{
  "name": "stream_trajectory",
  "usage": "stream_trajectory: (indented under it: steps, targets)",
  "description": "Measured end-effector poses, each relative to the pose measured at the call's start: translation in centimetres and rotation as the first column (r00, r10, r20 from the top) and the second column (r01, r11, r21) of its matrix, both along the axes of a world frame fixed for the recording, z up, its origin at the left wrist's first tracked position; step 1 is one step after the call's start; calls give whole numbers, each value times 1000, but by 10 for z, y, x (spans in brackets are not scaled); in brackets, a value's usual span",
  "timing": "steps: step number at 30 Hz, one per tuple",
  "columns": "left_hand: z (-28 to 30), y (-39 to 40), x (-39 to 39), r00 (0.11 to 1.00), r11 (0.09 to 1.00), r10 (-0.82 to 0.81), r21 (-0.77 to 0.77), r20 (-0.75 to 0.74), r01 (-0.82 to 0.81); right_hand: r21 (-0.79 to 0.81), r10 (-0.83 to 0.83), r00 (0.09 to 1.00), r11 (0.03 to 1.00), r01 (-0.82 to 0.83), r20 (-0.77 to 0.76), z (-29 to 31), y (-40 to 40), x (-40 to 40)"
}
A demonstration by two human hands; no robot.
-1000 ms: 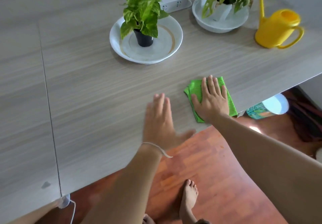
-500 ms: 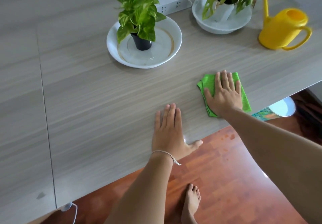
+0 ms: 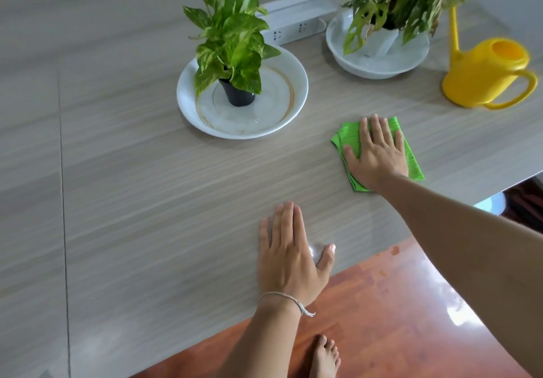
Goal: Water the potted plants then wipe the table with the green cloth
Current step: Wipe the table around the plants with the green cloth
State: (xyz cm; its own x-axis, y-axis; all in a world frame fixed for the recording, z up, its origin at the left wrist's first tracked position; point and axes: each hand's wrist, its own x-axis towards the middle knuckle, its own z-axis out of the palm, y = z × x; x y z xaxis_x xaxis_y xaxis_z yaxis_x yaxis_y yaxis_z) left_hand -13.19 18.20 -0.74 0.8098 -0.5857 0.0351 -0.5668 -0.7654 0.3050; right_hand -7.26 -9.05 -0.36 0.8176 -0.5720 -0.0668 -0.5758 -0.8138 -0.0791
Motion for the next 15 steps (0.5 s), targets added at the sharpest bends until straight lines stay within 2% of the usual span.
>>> stream_trajectory:
  steps: [8, 15]
  targets:
    - [-4, 0, 0, 999, 1000, 18, 13, 27, -18, 18, 8, 999, 1000, -7, -49, 4, -3, 58]
    - [-6, -2, 2, 997, 998, 49, -28, 52, -47, 37, 84, 996, 996, -83, -21, 6, 0, 127]
